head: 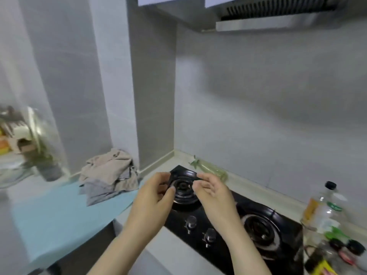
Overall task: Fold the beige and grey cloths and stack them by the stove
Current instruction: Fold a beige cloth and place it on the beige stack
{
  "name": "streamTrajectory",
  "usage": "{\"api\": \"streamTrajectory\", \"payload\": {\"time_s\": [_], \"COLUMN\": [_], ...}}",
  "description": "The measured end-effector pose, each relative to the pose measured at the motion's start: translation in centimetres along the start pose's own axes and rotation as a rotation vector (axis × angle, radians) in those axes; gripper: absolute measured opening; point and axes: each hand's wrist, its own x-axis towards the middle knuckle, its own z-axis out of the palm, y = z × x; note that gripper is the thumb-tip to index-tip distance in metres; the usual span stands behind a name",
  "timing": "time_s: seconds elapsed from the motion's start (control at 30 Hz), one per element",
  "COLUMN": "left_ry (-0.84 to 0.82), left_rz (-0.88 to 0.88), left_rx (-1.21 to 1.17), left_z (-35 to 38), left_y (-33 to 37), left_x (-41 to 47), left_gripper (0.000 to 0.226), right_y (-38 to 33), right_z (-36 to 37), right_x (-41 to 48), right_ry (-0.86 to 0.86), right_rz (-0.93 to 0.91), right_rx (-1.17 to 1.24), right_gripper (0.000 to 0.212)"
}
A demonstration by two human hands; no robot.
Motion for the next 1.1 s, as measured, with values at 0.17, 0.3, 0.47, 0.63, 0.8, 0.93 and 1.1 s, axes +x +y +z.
{"api": "streamTrajectory", "payload": {"time_s": [0.17, 0.3, 0.47, 0.63, 0.8, 0.93, 1.1], "left_ry": [0.093, 0.158, 0.203, 0.225, 0.220, 0.170, 0.062], "left_rz": [-0.098, -0.138, -0.191, -0.223, -0.238, -0.230, -0.162], "left_rx": [0.007, 0.026, 0.069, 0.148, 0.154, 0.132, 0.125], "left_z": [-8.4, -13.3, -18.4, -23.3, -27.1, -30.0, -34.3], "left_y": [-5.8, -9.6, -14.0, -17.9, -21.6, -24.7, -28.7], "left_x": [1.3, 3.3, 7.2, 11.4, 14.6, 17.1, 20.4], "left_gripper": [0.028, 0.025, 0.025, 0.026, 0.025, 0.023, 0.028], "right_y": [-1.3, -1.1, -0.2, -0.3, -0.3, 0.0, 0.0], "right_z": [10.2, 16.8, 24.4, 31.3, 36.7, 40.6, 45.9], "right_x": [2.2, 5.0, 9.6, 14.1, 16.9, 18.6, 19.6], "right_ry": [-0.117, -0.174, -0.220, -0.270, -0.280, -0.230, -0.122], "right_rz": [-0.029, -0.056, -0.047, -0.025, -0.006, 0.011, 0.035], "right_rx": [-0.023, -0.053, -0.031, -0.011, -0.006, -0.028, -0.051], "right_gripper": [0.023, 0.020, 0.020, 0.023, 0.020, 0.020, 0.019]}}
